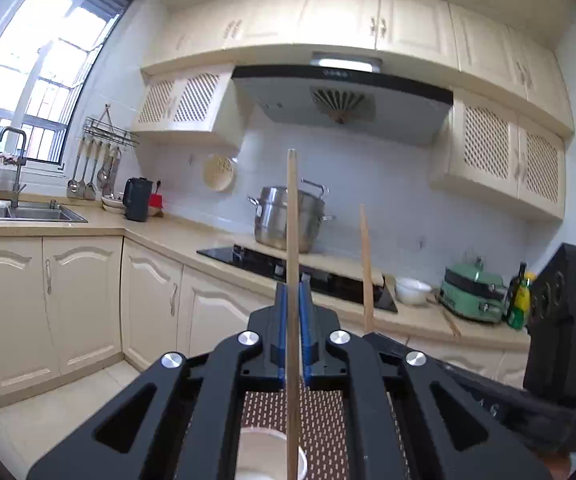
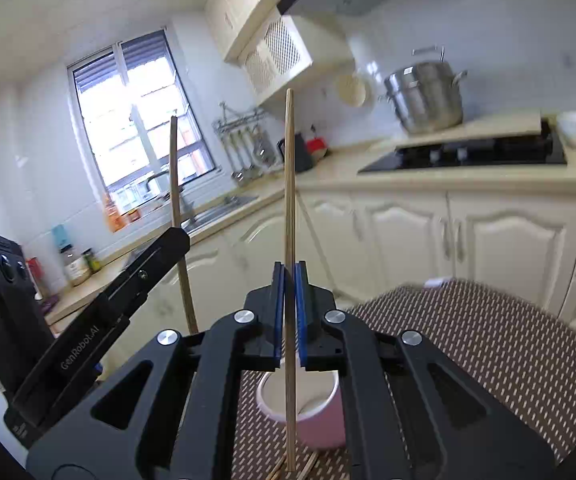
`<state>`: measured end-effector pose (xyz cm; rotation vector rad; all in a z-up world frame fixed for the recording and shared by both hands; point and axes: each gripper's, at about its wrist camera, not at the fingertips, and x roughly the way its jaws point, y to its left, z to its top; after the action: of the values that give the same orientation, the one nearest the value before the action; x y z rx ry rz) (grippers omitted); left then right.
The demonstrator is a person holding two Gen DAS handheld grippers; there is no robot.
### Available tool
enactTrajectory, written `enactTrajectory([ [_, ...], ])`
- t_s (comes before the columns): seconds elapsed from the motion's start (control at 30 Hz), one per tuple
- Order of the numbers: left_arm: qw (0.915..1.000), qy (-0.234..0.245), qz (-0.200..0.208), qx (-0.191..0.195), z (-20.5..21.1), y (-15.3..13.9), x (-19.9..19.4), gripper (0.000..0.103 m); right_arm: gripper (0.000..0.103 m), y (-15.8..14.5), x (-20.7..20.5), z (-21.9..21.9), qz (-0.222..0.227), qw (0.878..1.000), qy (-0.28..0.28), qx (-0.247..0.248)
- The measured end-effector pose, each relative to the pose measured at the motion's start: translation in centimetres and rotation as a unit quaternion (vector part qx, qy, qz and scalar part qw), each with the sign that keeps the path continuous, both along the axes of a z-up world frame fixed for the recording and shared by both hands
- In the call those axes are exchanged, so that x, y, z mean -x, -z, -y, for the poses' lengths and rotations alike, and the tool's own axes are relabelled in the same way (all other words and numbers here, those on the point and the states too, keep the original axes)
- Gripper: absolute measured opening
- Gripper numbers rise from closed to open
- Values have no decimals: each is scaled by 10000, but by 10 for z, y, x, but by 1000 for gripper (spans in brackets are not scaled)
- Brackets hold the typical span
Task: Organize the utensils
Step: 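Lift the left tool's chopstick over the pink cup while the right tool carries its chopstick there, then open the left tool to drop its chopstick into the cup while the right tool releases its chopstick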
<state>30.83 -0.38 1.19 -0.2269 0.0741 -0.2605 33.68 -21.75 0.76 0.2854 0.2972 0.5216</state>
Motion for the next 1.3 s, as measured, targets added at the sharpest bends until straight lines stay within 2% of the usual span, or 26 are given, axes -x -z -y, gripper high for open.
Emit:
enactTrajectory([
  [0.13, 9992, -193, 255, 248, -7, 5, -15, 6, 6, 4, -4, -10, 290, 9995, 79, -128],
  [0.4, 9979, -443, 426, 222, -5, 27, -33, 6, 6, 22, -17, -16, 576, 9973, 390, -246],
  [0.8, 9995, -274, -85, -135, -7, 59, -27, 8, 6, 45, -11, -25, 502, 9982, 311, -76],
  [0.9, 9994, -275, -167, -151, -9, 62, -23, 26, 6, 49, -5, -25, 485, 9983, 325, 5],
  [1.0, 9993, -253, -247, -132, -13, 62, -17, 34, 6, 51, -1, -25, 468, 9984, 328, 29],
  [1.1, 9985, -359, -389, -161, -20, 59, -9, 54, 6, 53, 5, -26, 433, 9985, 334, 58],
  [1.3, 9937, -759, -710, -427, -31, 56, 5, 69, 6, 56, 13, -27, 356, 9987, 329, 138],
])
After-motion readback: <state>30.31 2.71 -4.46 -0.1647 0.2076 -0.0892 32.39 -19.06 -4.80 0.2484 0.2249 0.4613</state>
